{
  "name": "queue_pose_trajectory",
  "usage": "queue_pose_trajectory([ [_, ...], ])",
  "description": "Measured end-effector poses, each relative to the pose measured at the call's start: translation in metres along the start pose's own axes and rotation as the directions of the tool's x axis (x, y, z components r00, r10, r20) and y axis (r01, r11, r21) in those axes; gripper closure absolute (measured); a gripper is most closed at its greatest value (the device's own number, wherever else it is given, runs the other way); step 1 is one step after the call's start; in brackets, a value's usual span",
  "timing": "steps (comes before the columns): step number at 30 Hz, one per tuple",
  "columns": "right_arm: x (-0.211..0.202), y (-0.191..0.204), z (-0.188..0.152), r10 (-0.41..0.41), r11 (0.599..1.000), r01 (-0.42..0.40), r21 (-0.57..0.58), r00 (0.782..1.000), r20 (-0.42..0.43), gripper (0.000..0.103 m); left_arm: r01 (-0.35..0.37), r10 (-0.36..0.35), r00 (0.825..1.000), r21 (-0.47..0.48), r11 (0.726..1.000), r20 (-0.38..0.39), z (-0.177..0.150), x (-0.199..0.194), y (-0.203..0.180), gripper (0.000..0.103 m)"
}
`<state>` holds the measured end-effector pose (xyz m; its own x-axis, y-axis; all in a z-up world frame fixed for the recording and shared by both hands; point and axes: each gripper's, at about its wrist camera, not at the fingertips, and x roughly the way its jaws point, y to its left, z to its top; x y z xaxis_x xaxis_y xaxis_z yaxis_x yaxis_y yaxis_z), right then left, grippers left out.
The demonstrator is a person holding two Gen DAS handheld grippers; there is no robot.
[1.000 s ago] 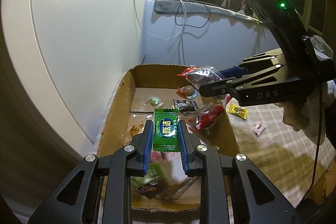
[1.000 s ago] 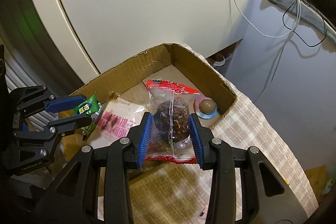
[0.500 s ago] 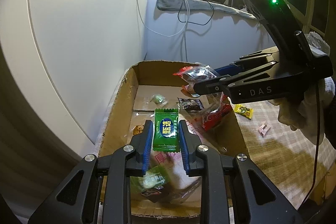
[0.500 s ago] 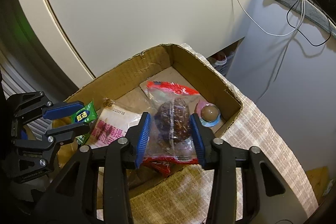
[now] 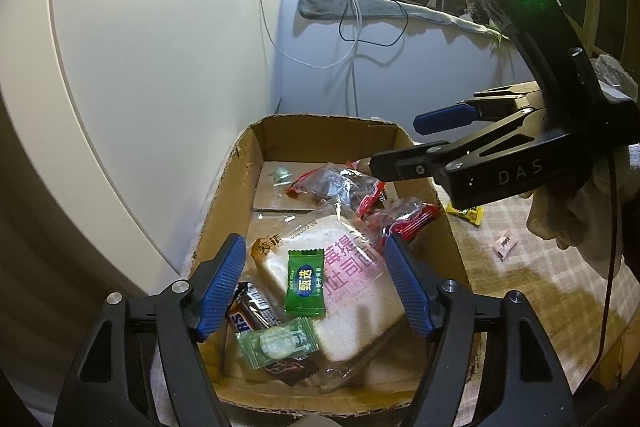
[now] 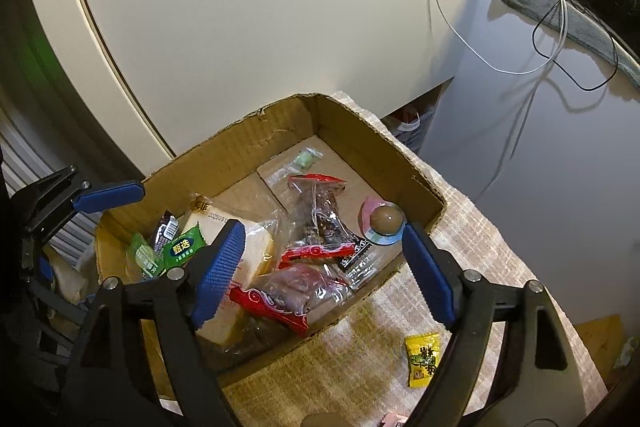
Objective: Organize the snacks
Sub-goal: 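Open both grippers in the box and move them back over the table, then grasp the pink wrapped candy with the left gripper while the right grasps a Snickers bar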
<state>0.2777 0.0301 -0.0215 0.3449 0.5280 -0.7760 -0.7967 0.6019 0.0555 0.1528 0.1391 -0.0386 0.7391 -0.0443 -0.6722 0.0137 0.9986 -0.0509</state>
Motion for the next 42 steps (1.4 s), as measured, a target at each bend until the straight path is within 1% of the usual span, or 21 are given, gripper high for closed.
queue_pose_trajectory([
  [6,-0.017,-0.004,-0.007,-0.016,1.000,0.015,0.017,1.000,0.023,0.020,0.000,0.000,1.000,-0.001,1.000,0.019,0.003,-0.009,-0.006,0.031],
  [12,-0.045,-0.014,-0.026,-0.035,0.999,0.034,0.031,0.998,0.044,0.020,0.012,-0.013,0.999,0.017,1.000,0.036,0.005,-0.018,-0.021,0.031],
  [17,-0.073,-0.032,-0.049,-0.065,0.996,0.061,0.071,0.996,0.058,0.020,0.041,-0.042,0.998,0.035,0.999,0.041,0.007,-0.020,-0.038,0.031],
  [23,-0.110,-0.064,-0.087,-0.109,0.986,0.097,0.137,0.991,0.076,0.020,0.098,-0.101,0.994,0.072,0.993,0.040,0.009,-0.019,-0.068,0.031],
  [28,-0.135,-0.094,-0.127,-0.150,0.968,0.133,0.212,0.986,0.067,0.020,0.157,-0.159,0.987,0.107,0.982,0.014,0.010,-0.009,-0.099,0.032],
  [32,-0.146,-0.117,-0.158,-0.168,0.952,0.151,0.266,0.985,0.041,0.020,0.196,-0.195,0.981,0.133,0.972,-0.016,0.007,0.001,-0.120,0.039],
  [37,-0.154,-0.139,-0.196,-0.193,0.932,0.183,0.314,0.981,-0.001,0.020,0.244,-0.235,0.969,0.146,0.959,-0.076,0.001,0.022,-0.142,0.048],
  [42,-0.151,-0.155,-0.230,-0.225,0.904,0.229,0.361,0.973,-0.056,0.020,0.266,-0.245,0.960,0.170,0.949,-0.135,-0.006,0.044,-0.163,0.052],
])
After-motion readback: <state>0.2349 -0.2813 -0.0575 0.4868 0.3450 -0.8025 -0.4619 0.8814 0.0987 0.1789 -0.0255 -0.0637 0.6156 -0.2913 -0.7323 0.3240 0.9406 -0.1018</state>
